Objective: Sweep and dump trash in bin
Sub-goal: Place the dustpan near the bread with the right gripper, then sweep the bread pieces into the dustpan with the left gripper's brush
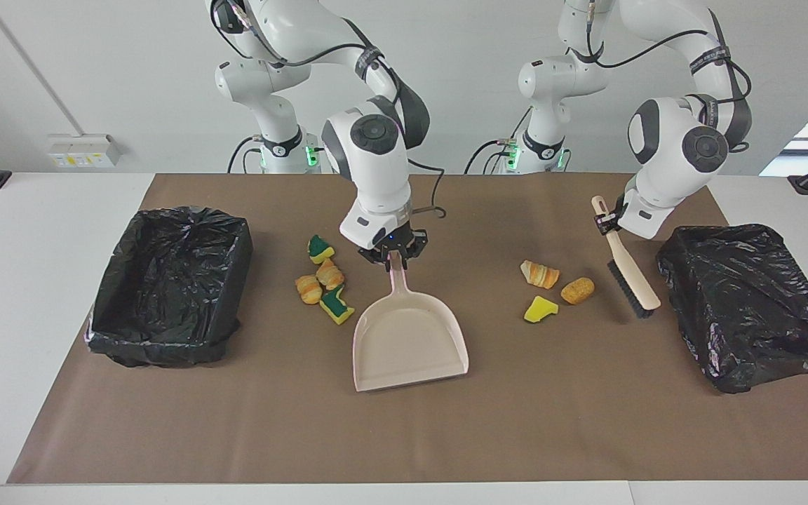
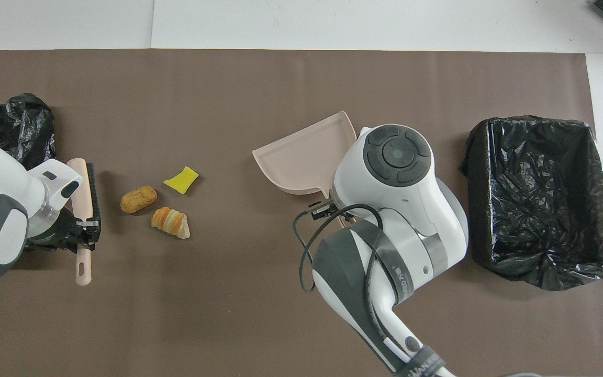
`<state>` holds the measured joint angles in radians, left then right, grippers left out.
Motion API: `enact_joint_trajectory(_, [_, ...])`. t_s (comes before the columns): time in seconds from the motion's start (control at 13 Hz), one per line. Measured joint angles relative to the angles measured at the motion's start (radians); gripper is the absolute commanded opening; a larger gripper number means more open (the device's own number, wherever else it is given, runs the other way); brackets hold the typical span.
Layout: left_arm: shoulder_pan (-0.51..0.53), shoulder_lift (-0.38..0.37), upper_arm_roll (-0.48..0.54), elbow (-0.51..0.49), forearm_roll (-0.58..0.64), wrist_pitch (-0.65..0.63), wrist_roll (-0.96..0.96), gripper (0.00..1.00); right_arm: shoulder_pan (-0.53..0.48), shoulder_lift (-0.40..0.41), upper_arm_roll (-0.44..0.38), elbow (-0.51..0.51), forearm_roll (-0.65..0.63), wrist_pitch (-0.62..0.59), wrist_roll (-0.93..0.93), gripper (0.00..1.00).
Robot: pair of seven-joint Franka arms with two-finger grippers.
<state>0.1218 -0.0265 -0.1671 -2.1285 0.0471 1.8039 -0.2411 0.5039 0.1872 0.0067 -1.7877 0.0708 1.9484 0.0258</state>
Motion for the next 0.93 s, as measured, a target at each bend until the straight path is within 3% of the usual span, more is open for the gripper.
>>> enact_joint_trajectory(0.54, [0.000,0.001,-0.005,-0.018,0.000,0.007,0.006,0.00,-0.001,-0.046,-0.002,-0.116,-0.006,0.001,-0.690,0.00])
enact_joint_trajectory(0.93, [-0.021,0.028,-0.020,-0.028,0.001,0.035,0.106,0.00,0.044,-0.052,0.004,-0.183,-0.019,0.085,-0.771,0.00])
